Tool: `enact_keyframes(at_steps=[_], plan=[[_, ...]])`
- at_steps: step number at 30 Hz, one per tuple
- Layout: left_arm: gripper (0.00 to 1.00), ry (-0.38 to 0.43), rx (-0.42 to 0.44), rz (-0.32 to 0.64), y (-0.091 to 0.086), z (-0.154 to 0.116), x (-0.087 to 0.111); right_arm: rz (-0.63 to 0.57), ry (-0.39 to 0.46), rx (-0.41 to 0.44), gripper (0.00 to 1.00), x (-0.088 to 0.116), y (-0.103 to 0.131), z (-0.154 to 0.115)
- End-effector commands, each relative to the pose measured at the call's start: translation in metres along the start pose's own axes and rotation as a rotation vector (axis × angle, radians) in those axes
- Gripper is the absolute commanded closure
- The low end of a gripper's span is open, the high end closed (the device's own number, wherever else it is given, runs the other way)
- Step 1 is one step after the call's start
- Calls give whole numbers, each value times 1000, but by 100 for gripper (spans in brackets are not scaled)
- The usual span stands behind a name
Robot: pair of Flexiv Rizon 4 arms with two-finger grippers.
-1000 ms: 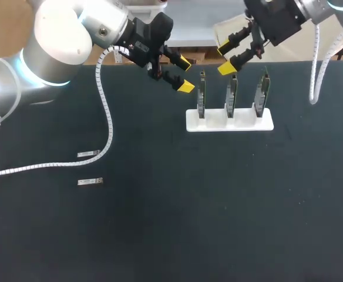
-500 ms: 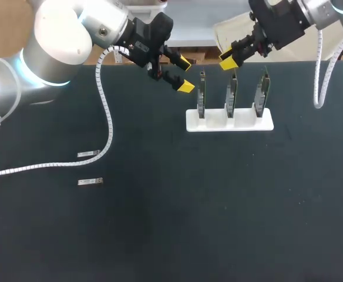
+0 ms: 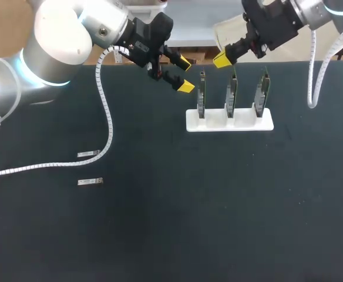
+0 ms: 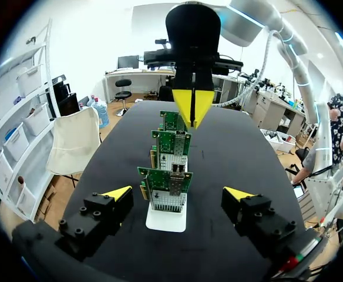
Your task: Pick up the optical module with the left hand, and insert it into the network port with the right hand.
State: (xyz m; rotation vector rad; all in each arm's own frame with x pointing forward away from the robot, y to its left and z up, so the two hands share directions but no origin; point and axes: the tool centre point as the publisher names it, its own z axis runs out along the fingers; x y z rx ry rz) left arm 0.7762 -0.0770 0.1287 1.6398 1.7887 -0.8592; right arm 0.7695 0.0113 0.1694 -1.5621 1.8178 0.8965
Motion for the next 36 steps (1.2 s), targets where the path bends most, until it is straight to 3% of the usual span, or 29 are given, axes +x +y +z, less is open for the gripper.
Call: enact_keyframes(at_steps=[1,16,36], plan=[[0,5,3,0,1,0,-1,-2,7,-4,100,-2,-3,8],[0,5,3,0,1,0,-1,-16,43,-29,100,-9,-9,30],[0,5,3,0,1,0,-1,2,57,-46,100,-6,-12,36]])
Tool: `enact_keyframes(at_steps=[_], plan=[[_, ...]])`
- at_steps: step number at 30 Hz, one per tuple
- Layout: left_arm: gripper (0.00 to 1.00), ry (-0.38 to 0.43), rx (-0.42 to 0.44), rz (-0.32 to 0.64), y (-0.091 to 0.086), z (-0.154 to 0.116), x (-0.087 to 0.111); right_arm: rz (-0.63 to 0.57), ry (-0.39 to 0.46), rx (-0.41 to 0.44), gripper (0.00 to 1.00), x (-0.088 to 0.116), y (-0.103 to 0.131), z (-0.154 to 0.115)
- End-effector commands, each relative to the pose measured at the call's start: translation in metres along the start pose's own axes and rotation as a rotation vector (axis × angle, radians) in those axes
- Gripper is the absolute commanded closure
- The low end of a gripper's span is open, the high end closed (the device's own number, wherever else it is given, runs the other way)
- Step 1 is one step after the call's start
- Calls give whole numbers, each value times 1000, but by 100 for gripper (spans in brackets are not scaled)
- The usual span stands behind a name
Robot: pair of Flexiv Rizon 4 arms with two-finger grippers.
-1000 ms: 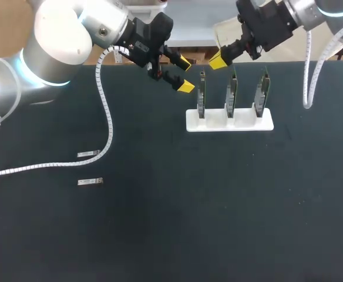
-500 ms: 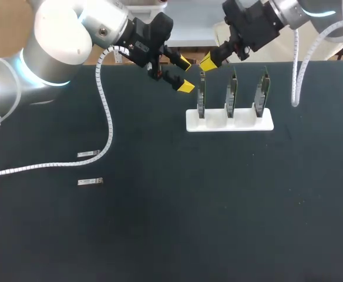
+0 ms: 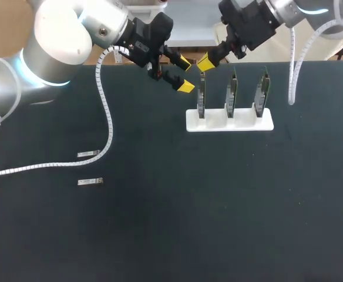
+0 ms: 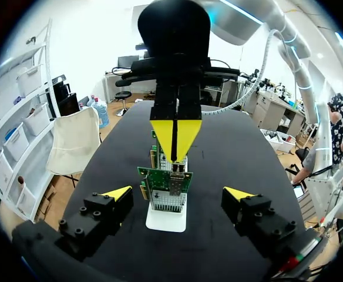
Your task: Pick up the optical module with the left hand, and insert it into the network port with the right hand.
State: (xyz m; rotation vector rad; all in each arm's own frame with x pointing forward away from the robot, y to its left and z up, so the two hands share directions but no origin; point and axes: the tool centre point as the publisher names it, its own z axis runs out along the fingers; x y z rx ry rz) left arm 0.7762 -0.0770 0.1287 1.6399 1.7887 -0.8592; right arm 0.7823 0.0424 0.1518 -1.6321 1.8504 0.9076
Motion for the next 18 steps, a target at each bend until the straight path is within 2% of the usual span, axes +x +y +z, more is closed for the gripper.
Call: enact_keyframes(at_steps=[1,18], plan=[[0,5,3,0,1,0,-1,2,-2,0,100,1,0,1],[0,5,3,0,1,0,-1,20,11,-11,100,8,1,7]])
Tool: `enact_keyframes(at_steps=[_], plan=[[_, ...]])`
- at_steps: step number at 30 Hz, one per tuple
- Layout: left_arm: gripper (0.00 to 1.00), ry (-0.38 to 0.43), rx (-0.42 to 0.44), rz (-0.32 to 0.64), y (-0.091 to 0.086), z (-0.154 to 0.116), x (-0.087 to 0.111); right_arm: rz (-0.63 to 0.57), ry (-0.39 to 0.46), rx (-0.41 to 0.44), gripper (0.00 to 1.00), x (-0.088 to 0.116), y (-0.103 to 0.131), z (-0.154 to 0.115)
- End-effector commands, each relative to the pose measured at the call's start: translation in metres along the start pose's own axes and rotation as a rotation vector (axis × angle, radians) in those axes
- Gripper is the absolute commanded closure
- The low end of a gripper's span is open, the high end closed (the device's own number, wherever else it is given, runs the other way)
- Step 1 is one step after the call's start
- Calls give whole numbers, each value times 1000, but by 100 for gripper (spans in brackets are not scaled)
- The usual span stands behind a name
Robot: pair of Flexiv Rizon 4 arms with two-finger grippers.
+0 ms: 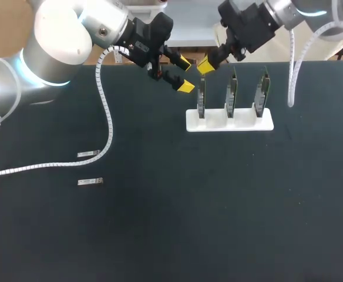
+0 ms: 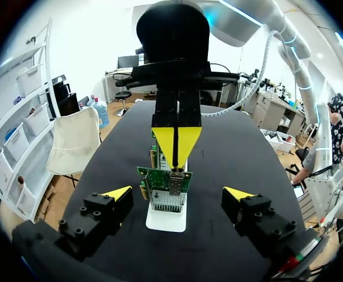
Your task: Pick up the optical module with the left hand, and insert it into the network port with the right hand.
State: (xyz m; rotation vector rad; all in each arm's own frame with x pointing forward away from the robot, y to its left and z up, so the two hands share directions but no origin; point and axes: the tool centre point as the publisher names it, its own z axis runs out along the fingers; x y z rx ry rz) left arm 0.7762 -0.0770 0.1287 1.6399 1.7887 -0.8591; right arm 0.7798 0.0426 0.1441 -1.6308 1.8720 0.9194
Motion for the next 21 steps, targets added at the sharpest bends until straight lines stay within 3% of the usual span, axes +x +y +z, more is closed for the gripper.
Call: enact_keyframes(at_steps=[1,14,21], plan=[[0,5,3,-1,1,0,-1,3,4,-2,100,2,0,2],[0,5,3,-1,1,0,-1,14,13,-12,100,6,0,6],[0,5,3,-1,1,0,-1,15,-48,-28,100,-4,2,-7]])
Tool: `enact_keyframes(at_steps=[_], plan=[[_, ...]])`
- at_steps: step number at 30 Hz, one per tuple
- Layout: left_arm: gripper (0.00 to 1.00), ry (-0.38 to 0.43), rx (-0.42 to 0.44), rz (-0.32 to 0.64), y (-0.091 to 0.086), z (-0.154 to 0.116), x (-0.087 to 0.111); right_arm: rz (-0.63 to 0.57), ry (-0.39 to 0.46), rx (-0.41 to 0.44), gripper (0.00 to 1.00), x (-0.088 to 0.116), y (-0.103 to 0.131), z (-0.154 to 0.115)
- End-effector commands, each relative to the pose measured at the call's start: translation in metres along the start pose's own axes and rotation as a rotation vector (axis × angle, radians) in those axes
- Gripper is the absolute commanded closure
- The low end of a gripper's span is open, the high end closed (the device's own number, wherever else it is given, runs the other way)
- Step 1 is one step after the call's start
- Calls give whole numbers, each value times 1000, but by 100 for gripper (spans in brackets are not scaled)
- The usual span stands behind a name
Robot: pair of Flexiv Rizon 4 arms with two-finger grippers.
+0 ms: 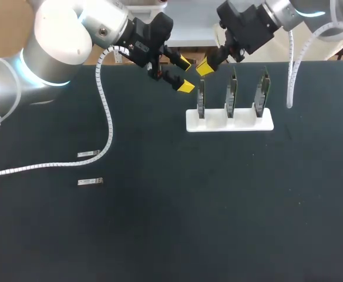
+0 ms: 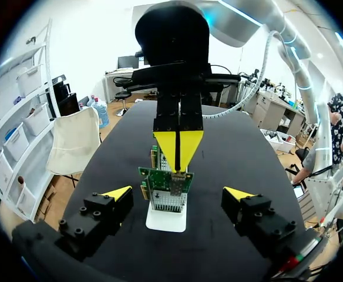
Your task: Pick up the optical module with the left hand, and insert it into the network port with the right hand.
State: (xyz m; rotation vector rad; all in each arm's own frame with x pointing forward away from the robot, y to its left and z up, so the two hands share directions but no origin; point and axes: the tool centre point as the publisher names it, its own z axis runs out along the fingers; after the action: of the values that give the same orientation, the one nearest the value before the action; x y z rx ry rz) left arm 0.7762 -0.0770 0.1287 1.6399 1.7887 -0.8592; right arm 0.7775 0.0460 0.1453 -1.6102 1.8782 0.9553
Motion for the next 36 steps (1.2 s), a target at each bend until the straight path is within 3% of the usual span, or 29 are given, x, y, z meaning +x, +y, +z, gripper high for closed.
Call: enact_keyframes(at_steps=[1,8,15,36], plan=[[0,5,3,-1,1,0,-1,-8,-39,-13,100,-3,-1,-13],[0,5,3,-1,1,0,-1,-23,-66,-5,100,-1,0,-44],[0,5,3,-1,1,0,-1,2,-47,27,100,22,-2,-74],[0,5,3,-1,1,0,-1,19,27,18,100,60,-5,-94]])
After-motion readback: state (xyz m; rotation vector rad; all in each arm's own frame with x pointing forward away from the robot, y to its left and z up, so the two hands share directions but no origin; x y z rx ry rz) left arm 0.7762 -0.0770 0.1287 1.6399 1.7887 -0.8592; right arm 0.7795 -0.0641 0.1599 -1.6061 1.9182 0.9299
